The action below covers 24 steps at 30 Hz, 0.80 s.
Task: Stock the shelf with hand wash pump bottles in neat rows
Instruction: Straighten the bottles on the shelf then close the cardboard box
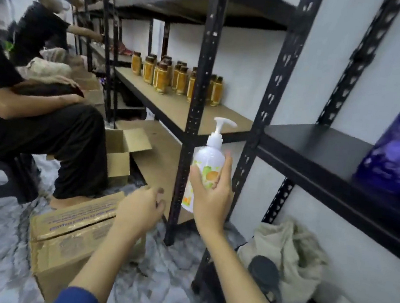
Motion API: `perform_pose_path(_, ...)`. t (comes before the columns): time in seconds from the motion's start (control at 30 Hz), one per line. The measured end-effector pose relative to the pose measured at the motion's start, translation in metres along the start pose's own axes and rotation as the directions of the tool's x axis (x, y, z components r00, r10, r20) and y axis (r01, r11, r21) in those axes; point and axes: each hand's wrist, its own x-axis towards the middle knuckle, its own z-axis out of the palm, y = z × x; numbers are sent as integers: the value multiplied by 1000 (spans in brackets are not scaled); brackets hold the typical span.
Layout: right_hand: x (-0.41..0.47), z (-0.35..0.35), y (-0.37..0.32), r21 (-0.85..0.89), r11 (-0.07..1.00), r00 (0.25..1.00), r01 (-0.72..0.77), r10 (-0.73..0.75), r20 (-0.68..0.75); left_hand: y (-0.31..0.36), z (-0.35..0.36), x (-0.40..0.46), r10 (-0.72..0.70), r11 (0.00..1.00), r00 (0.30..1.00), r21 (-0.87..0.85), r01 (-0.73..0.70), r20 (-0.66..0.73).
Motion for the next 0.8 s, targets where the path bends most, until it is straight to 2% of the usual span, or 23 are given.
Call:
perform_pose_path(0.17, 41, -79, -38, -83, 982, 976, 168, -177, -129, 93, -34, 17, 234, 971, 970, -29, -236, -68)
perform_pose_path(0.27, 54, -129, -55, -187, 956, 937, 228, -268, -226, 149, -46, 14, 384, 903, 912, -150, -403, -142)
perform_pose_path(0.33, 59, -161, -65, -254, 934, 900, 250, -321, -294, 184, -47, 11, 509, 806, 832, -218, -550, -220)
perform_pose_path(0.47, 62, -220, -75, -395, 878, 803, 271, -433, -410, 248, -42, 0, 692, 577, 613, -218, -787, -382)
perform_pose_path(0.53, 62, -248, -75, -453, 851, 754, 266, -476, -452, 277, -36, -8, 741, 500, 543, -214, -839, -395)
perform_pose_path(0.63, 60, -285, -69, -535, 815, 703, 221, -514, -492, 308, -15, -19, 790, 412, 473, -234, -881, -391)
perform_pose_path(0.8, 52, -317, -53, -584, 796, 683, 159, -515, -517, 320, 17, -28, 726, 406, 440, -186, -895, -528)
